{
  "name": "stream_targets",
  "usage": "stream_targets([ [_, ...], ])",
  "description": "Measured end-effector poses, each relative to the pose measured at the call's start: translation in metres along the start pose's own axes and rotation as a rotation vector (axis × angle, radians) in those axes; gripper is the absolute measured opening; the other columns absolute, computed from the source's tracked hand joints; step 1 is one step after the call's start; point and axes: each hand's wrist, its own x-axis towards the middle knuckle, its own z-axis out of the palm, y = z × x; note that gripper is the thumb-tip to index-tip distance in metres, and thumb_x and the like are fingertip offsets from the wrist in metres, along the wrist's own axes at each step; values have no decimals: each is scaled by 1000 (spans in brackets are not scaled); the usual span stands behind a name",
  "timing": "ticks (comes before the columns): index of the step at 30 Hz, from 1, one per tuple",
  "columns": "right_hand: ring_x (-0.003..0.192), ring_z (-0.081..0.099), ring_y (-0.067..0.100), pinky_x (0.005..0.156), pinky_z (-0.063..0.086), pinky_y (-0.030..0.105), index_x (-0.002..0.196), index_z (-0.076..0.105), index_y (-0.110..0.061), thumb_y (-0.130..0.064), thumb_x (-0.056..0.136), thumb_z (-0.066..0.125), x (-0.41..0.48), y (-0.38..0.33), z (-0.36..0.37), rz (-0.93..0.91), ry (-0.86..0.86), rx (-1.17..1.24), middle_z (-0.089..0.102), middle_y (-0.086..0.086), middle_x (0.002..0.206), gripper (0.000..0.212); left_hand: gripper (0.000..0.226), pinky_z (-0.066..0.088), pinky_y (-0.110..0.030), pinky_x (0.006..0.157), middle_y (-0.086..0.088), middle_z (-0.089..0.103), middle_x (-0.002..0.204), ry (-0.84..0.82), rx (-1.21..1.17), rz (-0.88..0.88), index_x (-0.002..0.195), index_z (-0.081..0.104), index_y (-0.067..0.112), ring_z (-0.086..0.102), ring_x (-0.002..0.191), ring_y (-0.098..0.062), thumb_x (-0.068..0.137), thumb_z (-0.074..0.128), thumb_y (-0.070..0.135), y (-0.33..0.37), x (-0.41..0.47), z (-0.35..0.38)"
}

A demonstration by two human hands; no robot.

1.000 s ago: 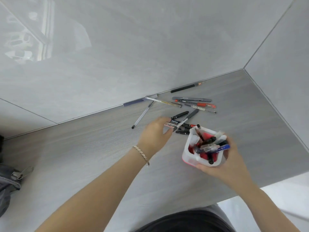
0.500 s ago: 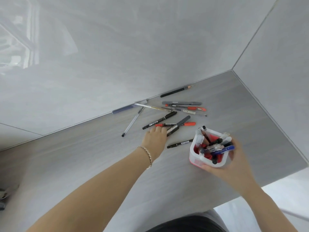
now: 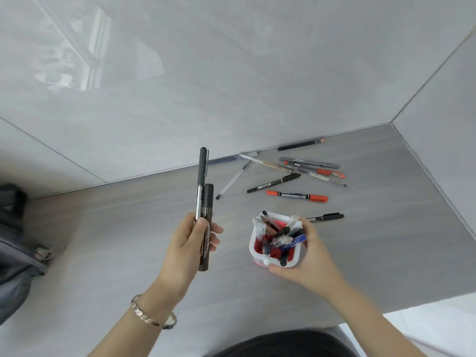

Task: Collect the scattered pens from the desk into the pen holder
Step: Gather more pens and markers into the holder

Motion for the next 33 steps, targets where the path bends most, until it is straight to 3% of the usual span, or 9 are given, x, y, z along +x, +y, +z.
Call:
stream_targets([
  [4, 103, 52, -12, 78, 43, 0, 110, 25, -54, -10, 59, 85, 8, 4, 7, 31, -90, -102, 44, -19, 120, 90, 26, 45, -26, 62, 5, 66, 71, -6, -111, 2, 91, 56, 18, 53, 59, -9, 97, 32, 15, 0, -13, -5],
  [8, 141, 12, 11, 115, 20, 29, 143, -3, -26, -10, 71, 75, 1, -6, -17, 17, -85, -502, 10, -4, 151, 107, 25, 47, -18, 56, 5, 67, 69, -86, -155, 24, 91, 57, 16, 53, 57, -8, 96, 33, 13, 4, -24, 2],
  [11, 124, 36, 3, 99, 31, 14, 133, 16, -46, -12, 75, 67, -13, -39, -40, -208, 147, -441, 34, -10, 142, 84, 24, 48, -16, 57, 3, 65, 73, -168, -98, 93, 93, 57, 14, 54, 58, -7, 95, 34, 8, 9, -27, 11],
  [14, 83, 60, -3, 77, 50, 13, 118, 25, -56, -36, 74, 73, -20, -83, -37, -249, 179, 1, 58, -24, 109, 68, 23, 48, -16, 59, 5, 66, 72, -299, -58, 173, 92, 56, 18, 56, 59, -4, 95, 36, 8, 17, -26, 28],
  [17, 73, 66, 2, 65, 54, 16, 124, 24, -48, -39, 68, 73, -13, -105, -25, -290, 131, 200, 70, -18, 91, 74, 18, 48, -16, 63, 13, 67, 69, -449, -37, 228, 94, 56, 25, 56, 63, -5, 88, 40, 20, 25, -23, 47],
  [21, 61, 62, 5, 59, 51, 15, 114, 33, -51, -10, 79, 68, -8, -124, -27, -510, 272, 183, 68, -10, 70, 64, 16, 49, -21, 70, 11, 63, 77, -616, 43, 290, 92, 53, 32, 56, 69, -5, 86, 40, 25, 37, -16, 58],
  [25, 61, 64, 7, 61, 52, 19, 94, 46, -52, -28, 70, 67, -14, -120, -33, -575, 296, 132, 70, -12, 68, 40, 16, 48, -28, 83, 11, 64, 88, -590, 87, 326, 94, 57, 37, 60, 83, -7, 82, 53, 27, 41, -8, 59],
  [29, 59, 63, 1, 57, 52, 16, 77, 56, -44, -28, 66, 73, -17, -101, -39, -519, 409, 79, 68, -23, 66, 25, 76, 27, -24, 108, 17, 40, 136, -391, 316, 379, 121, 33, 46, 33, 129, 0, 59, 77, 48, 20, 5, 37],
  [33, 58, 57, -4, 53, 42, 8, 70, 57, -27, -33, 70, 70, -19, -85, -36, -452, 437, -232, 64, -32, 71, 14, 124, 15, -22, 108, 15, 17, 143, -496, 632, 227, 141, 2, 28, 14, 133, 0, 50, 87, 34, -9, 9, 24],
])
